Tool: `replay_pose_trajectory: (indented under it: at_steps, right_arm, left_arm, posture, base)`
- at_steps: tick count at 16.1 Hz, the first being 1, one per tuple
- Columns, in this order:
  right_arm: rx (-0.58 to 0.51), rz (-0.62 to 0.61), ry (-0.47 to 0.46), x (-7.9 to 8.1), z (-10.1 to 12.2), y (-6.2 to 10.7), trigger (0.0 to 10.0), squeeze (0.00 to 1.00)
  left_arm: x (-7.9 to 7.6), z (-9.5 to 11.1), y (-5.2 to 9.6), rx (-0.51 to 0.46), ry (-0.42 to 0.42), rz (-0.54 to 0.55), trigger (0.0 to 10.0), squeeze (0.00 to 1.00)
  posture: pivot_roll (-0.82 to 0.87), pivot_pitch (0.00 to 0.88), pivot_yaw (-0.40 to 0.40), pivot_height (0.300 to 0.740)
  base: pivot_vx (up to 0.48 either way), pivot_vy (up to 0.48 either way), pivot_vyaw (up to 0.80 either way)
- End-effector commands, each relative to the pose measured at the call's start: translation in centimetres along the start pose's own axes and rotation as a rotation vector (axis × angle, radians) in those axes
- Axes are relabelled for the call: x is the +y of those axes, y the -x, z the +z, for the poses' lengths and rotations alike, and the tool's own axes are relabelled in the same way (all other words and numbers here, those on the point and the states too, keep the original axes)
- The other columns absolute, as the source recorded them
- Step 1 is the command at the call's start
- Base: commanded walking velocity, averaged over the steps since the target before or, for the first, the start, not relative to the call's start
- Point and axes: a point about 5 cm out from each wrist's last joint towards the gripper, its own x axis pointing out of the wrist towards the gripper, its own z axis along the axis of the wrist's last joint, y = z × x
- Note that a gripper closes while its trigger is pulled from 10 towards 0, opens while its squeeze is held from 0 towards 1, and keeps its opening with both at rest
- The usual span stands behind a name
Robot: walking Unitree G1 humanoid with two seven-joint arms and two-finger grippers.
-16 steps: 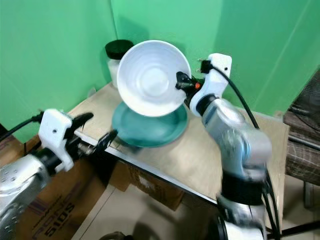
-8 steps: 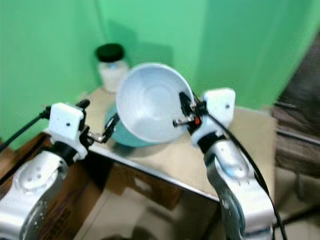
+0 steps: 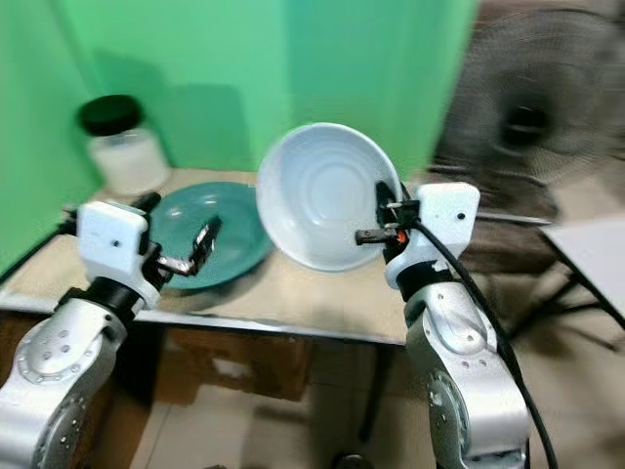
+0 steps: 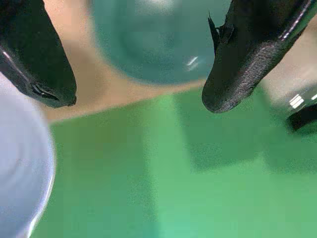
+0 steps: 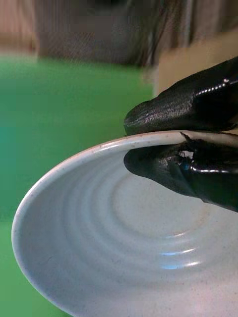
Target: Setting the table
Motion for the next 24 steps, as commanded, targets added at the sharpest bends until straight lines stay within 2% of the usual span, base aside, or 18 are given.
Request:
replay_pose_trajectory:
  at_steps: [1, 4, 9, 18, 22, 24]
  right_arm:
    - [-0.019, -0.015, -0.009, -0.4, 0.5, 0.1, 10.0, 0.0]
    - [0.016, -0.008, 0.007, -0.6, 0.2, 0.6, 10.0, 0.0]
    - [0.001, 0.019, 0.069, -0.3, 0.4, 0.4, 10.0, 0.0]
    - [0.014, -0.012, 0.177, -0.2, 0.5, 0.3, 10.0, 0.0]
    - [0.017, -0.009, 0.177, 0.0, 0.4, 0.3, 10.0, 0.0]
    - [0.024, -0.01, 0.172, -0.1, 0.2, 0.3, 10.0, 0.0]
  left_arm:
    - [0.2, 0.7, 0.1, -0.034, 0.009, -0.004, 10.0, 0.03]
    - [1.4, -0.8, 0.1, 0.067, -0.031, 0.082, 10.0, 0.02]
    - [1.6, -0.9, 0.0, 0.063, -0.013, 0.105, 10.0, 0.02]
    - [1.7, -1.6, 0.0, 0.089, 0.039, 0.151, 10.0, 0.01]
    - [1.6, -1.5, -0.2, 0.084, 0.067, 0.147, 10.0, 0.02]
    - [1.6, -1.5, -0.2, 0.081, 0.05, 0.136, 10.0, 0.02]
  posture:
    - [-0.05, 0.034, 0.061, 0.74]
    - [-0.06, 0.038, 0.062, 0.74]
    - [-0.07, 0.041, 0.054, 0.74]
    - [-0.08, 0.044, 0.062, 0.74]
    - [-0.08, 0.04, 0.061, 0.74]
    - [-0.08, 0.032, 0.061, 0.74]
  base:
    - [0.0, 0.0, -0.79]
    - [0.0, 0.0, -0.79]
    - [0.0, 0.0, -0.8]
    - [0.0, 0.0, -0.8]
    - [0.0, 0.0, -0.8]
    - [0.0, 0.0, -0.8]
